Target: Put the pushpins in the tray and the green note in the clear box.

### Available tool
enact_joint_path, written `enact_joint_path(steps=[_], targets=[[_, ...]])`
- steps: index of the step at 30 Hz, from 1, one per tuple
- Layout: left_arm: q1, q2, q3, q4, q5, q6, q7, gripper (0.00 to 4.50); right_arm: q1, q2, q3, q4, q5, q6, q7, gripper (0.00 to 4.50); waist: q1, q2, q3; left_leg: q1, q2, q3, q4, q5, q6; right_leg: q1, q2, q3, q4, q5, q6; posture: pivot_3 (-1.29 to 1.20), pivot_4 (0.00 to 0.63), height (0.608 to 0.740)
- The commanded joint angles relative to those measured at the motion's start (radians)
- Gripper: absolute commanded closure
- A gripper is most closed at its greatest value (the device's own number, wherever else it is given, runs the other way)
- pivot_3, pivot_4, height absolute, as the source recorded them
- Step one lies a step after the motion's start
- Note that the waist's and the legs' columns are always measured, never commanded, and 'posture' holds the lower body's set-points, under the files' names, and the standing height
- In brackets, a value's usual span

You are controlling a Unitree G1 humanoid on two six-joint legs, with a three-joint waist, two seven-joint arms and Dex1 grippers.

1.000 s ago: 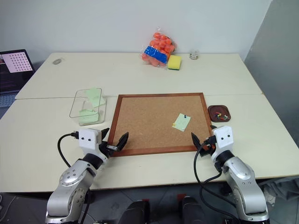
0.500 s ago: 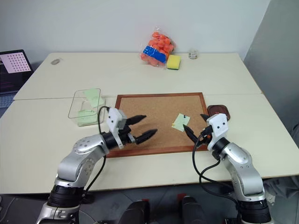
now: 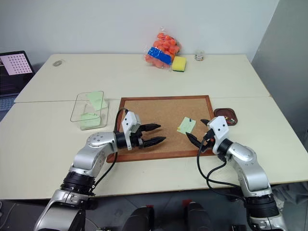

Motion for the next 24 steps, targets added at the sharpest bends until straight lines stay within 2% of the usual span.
enact_joint_path(steps=[1,13,20,24], targets=[[-0.041,-0.039,-0.013,0.06,0.035,-0.088,-0.006,2.18,-0.04,0.0,-0.009,0.02,-0.029,-0.044,-0.02,0.0,0.001,0.0,0.0,0.0,0.0,0.0,0.0,0.0,0.0,0.0,0.0,0.0,0.0,0.0,0.0,0.0,0.15,0.74],[-0.079,-0.081,-0.003,0.153,0.068,-0.165,-0.008,4.44,-0.128,0.056,-0.031,0.127,0.002,-0.019,-0.045,0.0,-0.001,0.0,0.0,0.0,0.0,0.0,0.0,0.0,0.0,0.0,0.0,0.0,0.001,0.001,0.0,0.0,0.15,0.74],[-0.071,-0.068,-0.01,0.164,0.086,-0.157,-0.015,4.44,-0.181,0.086,-0.026,0.202,-0.021,-0.013,-0.073,0.0,-0.002,0.0,0.0,0.0,0.0,0.0,0.0,0.0,0.0,0.0,0.0,0.0,0.001,0.001,-0.001,0.0,0.15,0.74],[-0.046,-0.042,-0.063,0.198,0.159,-0.163,-0.02,4.44,-0.212,0.095,-0.012,0.266,-0.047,-0.03,-0.088,0.0,-0.003,0.0,0.0,0.0,0.0,0.0,0.0,0.0,0.0,0.0,0.0,0.0,0.001,0.001,-0.001,0.0,0.15,0.74]])
